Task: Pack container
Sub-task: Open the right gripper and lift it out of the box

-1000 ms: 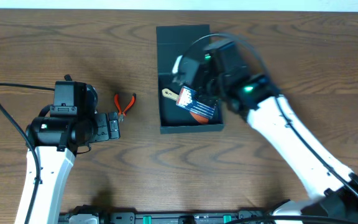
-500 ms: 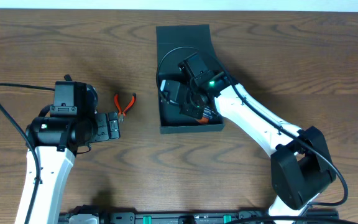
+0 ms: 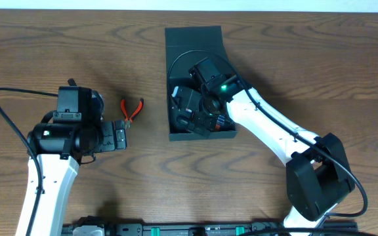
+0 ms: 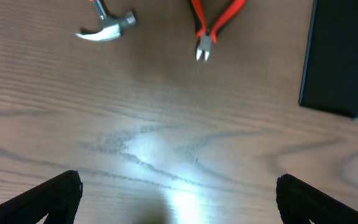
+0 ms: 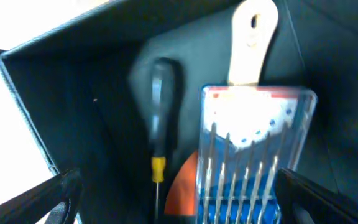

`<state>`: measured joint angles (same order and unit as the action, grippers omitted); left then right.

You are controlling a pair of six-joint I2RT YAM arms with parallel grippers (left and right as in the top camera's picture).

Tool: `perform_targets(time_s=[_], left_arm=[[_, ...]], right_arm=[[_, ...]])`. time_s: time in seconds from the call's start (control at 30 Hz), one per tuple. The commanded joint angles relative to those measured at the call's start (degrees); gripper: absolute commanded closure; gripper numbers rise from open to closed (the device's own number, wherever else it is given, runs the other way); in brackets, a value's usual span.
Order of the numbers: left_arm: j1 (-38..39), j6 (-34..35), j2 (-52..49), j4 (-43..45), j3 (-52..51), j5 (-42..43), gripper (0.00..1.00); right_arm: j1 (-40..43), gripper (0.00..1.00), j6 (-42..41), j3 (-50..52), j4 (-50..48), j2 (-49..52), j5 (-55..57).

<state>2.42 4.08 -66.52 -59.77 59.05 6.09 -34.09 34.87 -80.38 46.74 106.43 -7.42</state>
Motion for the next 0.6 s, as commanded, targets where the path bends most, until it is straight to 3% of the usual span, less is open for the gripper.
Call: perform_targets(time_s=[0.0, 0.17, 0.37, 0.57], left_arm=[[0.07, -3.65, 0.46, -2.43, 5.03, 1.14, 0.02], [0.07, -3.82, -1.01, -4.52, 14.05, 0.74, 0.02], [0.09, -12.2, -9.44, -4.24, 20.41, 0.74, 0.02], [0.0, -15.85, -21.99, 2.69, 20.76, 0.74, 0.01]], right_arm=[[0.57, 0.01, -7.19, -4.33, 0.83, -3.65, 5.95], [3.65, 0.01, -21.62, -11.32, 1.9, -9.05, 16.0], [12.57, 0.01, -37.53, -17.2, 8.13, -16.06, 16.15], [20.48, 0.01, -39.34, -17.22, 15.06, -19.93, 14.58]])
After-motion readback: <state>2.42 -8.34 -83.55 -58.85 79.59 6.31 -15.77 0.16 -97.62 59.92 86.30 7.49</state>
